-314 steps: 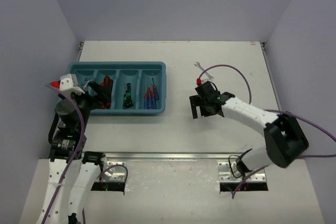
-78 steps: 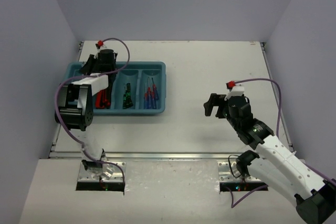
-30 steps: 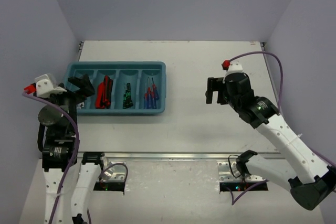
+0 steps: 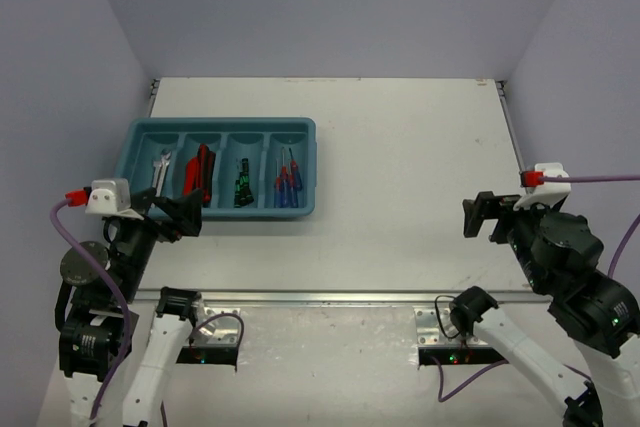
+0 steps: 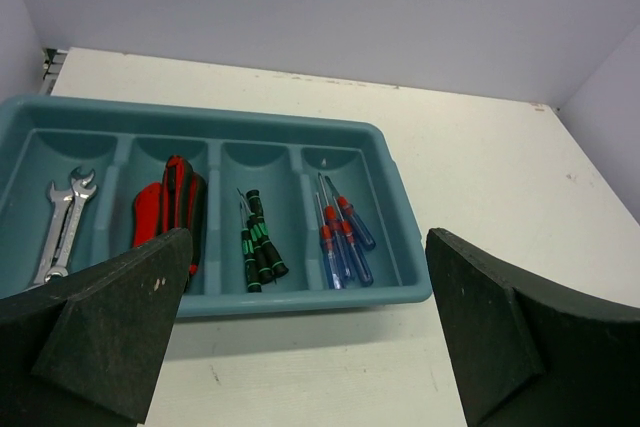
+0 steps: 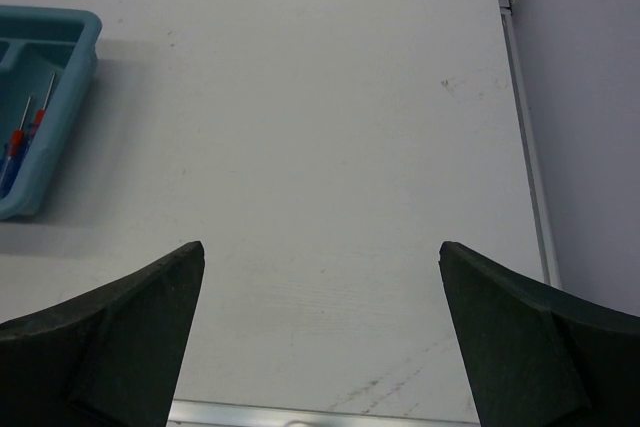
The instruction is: Sort the tools into containers
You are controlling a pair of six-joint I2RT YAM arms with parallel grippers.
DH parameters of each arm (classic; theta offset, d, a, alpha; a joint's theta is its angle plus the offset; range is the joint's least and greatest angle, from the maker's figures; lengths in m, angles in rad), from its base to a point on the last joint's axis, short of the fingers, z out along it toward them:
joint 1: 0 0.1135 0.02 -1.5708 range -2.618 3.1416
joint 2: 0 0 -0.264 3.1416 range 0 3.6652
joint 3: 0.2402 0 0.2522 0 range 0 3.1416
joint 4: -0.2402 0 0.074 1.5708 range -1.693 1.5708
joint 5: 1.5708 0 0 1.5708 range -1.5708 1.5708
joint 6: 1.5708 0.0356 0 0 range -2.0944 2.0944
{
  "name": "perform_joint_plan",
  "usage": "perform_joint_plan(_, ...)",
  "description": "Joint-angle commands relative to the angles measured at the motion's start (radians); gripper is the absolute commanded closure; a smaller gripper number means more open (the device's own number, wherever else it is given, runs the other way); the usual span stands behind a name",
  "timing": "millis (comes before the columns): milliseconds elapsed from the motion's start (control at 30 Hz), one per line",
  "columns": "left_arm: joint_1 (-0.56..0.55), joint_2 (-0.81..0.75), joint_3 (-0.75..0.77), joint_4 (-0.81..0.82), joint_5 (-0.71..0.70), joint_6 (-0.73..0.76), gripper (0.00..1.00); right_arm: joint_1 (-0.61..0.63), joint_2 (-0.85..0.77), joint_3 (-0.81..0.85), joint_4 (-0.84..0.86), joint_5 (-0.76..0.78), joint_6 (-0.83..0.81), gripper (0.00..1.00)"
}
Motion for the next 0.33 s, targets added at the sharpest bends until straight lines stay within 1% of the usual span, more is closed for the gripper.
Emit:
perform_joint_plan(0, -0.010, 0.012, -0.006, 0.014, 0.005, 0.010, 0.00, -0.002, 0.018, -0.015, 0.020, 0.030, -0.011, 0.01)
perform_joint_plan(300, -0.015, 0.014, -0.009, 0.026, -0.006, 0.011, 0.00, -0.003, 0.041, -0.028, 0.038, 0.043, 0.001, 0.01)
